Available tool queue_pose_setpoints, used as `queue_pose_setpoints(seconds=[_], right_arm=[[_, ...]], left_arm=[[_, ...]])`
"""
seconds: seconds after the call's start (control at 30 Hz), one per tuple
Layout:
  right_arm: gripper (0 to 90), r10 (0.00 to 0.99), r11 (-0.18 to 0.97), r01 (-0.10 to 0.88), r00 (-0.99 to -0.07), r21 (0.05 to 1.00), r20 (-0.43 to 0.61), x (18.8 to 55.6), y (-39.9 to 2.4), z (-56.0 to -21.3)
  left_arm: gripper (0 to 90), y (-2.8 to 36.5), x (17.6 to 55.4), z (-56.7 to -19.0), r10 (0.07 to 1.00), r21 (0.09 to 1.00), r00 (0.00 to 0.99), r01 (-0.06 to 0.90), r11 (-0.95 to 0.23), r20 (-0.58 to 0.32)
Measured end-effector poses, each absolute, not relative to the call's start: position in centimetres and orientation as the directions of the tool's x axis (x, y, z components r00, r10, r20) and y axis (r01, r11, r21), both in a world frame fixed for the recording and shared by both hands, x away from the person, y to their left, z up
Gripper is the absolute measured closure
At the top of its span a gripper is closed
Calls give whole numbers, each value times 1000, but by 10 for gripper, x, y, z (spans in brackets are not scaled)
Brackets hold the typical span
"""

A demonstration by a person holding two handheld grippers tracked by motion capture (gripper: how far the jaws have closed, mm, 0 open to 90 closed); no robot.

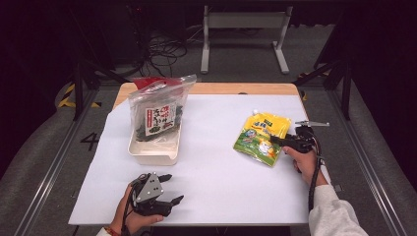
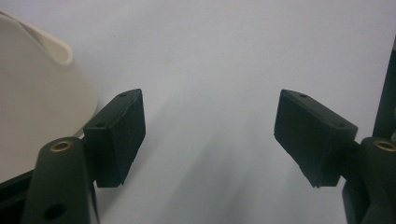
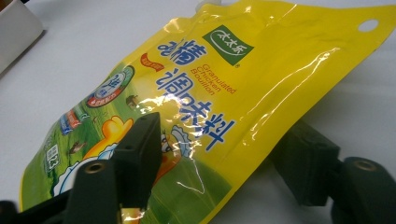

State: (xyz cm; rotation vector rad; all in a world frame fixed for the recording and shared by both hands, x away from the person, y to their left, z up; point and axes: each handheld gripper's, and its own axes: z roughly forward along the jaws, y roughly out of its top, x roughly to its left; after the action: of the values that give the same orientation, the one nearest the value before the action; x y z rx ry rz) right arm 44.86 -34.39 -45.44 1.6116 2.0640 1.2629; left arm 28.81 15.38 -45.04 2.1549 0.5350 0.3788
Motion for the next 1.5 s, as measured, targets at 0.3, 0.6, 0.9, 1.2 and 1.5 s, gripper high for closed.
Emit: queue_pose_setpoints(seconds=[0.3, 0.6, 0.9, 1.2, 1.5], right_arm=[[857, 864, 40, 652, -403, 757, 302, 444, -343, -454], [628, 862, 38, 652, -404, 757, 305, 444, -343, -454], [688, 868, 66, 670, -404, 740, 288, 452, -334, -455], [897, 837, 111, 633, -476, 767, 272, 446, -334, -453], [899, 826, 134, 595, -509, 793, 243, 437, -337, -444]], left_arm=[[249, 154, 290, -452, 496, 801, 865, 246, -546, 73], [248, 153, 290, -452, 491, 800, 868, 244, -549, 73], [248, 151, 291, -453, 481, 794, 874, 246, -556, 66], [246, 152, 292, -454, 482, 791, 873, 244, -561, 72], [242, 154, 296, -456, 487, 785, 871, 254, -565, 69]])
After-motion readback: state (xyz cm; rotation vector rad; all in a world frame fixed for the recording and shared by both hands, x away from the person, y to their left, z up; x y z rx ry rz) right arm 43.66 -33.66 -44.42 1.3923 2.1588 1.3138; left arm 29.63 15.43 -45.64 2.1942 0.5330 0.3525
